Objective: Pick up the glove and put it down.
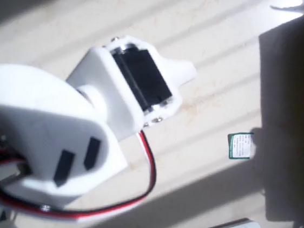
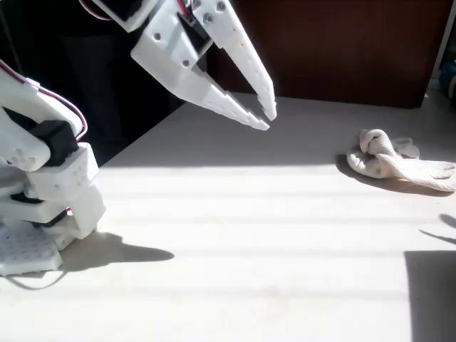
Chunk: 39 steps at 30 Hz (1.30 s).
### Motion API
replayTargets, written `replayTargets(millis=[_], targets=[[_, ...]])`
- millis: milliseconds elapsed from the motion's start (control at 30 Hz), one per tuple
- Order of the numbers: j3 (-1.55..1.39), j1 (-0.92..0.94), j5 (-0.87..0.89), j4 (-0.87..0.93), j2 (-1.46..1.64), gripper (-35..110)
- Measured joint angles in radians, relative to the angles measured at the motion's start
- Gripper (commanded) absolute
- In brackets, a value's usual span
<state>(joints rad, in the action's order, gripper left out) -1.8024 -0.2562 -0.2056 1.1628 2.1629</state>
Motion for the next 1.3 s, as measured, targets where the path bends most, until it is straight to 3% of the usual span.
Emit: replayTargets(millis=[300,767,900,1133,1300], targets=[[0.399,-0.210,0.003,-0.006,-0.486,2],[1.037,-0.287,0.003,-0.005,-1.138,2],[1.083,-0.301,0.020,-0.005,-1.212,7],[1.088,-0.307,0.037,-0.005,-1.239,28],[1.088,-0.330,0.037,-0.005,-1.342,32]])
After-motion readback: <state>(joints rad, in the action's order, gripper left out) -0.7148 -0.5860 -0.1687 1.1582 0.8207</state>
